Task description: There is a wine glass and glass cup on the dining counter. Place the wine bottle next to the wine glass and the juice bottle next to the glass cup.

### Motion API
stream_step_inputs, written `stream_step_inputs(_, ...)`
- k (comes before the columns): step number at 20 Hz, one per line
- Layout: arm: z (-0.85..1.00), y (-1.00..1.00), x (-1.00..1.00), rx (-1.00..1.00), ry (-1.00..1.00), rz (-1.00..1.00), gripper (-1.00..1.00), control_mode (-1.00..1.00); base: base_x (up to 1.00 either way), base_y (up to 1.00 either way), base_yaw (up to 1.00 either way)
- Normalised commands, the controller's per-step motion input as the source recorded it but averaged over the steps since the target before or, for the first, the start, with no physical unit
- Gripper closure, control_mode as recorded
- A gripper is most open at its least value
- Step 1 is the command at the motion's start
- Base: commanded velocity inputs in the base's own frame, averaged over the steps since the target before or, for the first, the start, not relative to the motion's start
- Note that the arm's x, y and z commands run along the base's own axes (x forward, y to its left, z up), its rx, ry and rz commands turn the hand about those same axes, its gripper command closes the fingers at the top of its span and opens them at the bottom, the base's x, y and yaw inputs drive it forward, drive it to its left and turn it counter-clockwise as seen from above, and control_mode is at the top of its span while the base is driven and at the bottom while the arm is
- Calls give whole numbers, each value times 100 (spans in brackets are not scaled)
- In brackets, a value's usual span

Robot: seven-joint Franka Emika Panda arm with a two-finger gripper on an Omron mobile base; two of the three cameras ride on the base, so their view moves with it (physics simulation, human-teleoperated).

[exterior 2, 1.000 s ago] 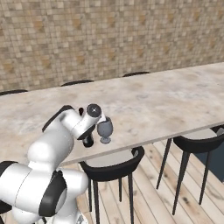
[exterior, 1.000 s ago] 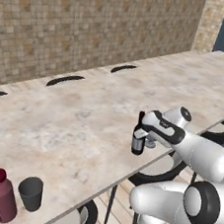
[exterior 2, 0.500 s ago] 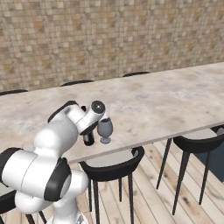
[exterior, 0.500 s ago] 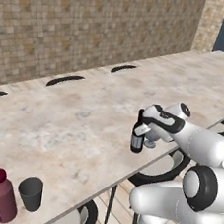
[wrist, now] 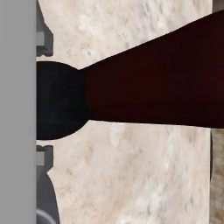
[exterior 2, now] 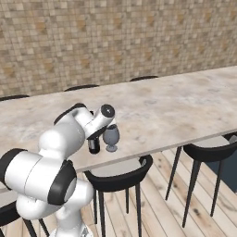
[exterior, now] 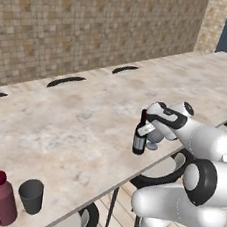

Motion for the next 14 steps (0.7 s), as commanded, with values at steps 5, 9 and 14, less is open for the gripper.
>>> stream_step_inputs(5,-23,-2,0,0,0,0,100,-100,0,0,0)
stream_step_inputs(9,-23,0,-4,0,0,0,100,-100,0,0,0)
stream_step_inputs(14,-21,0,-10,0,0,0,-100,-100,0,0,0)
